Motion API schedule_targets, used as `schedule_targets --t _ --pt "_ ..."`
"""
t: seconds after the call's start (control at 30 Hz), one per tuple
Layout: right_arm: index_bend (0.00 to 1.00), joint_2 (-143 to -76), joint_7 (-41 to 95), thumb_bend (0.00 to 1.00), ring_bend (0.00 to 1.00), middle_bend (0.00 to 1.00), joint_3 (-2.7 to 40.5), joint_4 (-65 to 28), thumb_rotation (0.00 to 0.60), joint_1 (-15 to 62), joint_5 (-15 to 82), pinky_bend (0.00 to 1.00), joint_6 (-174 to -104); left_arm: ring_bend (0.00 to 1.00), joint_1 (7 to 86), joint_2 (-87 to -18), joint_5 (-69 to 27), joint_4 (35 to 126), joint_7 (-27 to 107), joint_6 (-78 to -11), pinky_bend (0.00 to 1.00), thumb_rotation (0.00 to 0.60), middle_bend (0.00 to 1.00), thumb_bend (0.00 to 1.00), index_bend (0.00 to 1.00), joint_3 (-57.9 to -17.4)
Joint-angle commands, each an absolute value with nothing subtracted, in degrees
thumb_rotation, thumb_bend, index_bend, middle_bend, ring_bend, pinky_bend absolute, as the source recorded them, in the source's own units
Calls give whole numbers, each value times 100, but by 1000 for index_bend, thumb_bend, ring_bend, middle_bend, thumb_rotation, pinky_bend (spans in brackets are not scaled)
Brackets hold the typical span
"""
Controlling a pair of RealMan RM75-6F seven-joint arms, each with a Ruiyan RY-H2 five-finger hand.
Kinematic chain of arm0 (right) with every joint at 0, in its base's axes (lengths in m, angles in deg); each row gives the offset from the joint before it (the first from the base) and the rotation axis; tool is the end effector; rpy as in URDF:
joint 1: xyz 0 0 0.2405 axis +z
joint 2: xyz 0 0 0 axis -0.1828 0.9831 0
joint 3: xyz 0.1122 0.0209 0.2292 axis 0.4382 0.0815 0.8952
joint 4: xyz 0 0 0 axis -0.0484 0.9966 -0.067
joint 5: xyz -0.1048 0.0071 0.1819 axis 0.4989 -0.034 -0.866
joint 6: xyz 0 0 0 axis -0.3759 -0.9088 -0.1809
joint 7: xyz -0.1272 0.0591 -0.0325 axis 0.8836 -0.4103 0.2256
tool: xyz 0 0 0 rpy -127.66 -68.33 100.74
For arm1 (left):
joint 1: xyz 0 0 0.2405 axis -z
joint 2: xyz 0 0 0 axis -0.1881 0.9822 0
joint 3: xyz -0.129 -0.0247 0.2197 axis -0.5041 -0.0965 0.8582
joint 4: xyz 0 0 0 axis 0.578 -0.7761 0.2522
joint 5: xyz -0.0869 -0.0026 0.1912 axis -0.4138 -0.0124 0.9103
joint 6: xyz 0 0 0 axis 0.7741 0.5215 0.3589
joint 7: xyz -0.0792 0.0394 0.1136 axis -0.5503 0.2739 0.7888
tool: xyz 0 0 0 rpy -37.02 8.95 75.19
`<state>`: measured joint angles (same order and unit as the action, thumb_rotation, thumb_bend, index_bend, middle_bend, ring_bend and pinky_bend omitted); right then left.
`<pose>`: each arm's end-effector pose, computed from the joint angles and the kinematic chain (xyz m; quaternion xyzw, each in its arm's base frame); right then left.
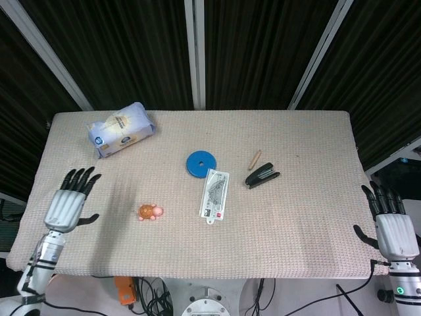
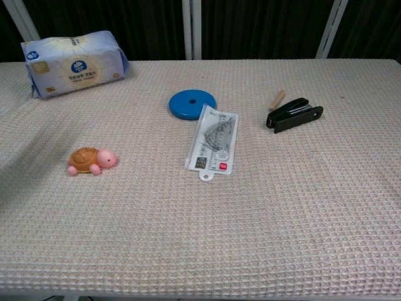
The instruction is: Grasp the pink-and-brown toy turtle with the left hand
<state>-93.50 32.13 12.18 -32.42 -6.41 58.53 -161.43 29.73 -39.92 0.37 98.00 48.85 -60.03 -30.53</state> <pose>-0.3169 -0.1800 0.1525 0.6067 -0.3499 0.3749 0.6075 -0.2693 0.2453 0.1097 -0.6675 -0.3330 -0.3871 0.5419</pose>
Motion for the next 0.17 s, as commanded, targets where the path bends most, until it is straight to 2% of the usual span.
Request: schedule_targets --t 0.03,0.17 --pt "0 -9387 3276 151 0 0 1185 -3227 600 -613 5867 0 -16076 0 2328 -3570 524 9401 4067 -6786 0 600 0 92 107 -2761" --pt "0 -9419 3339 151 0 0 1120 -3244 600 -608 5935 0 -16041 0 2126 -3648 564 9182 3885 -6889 0 600 0 92 107 -2676"
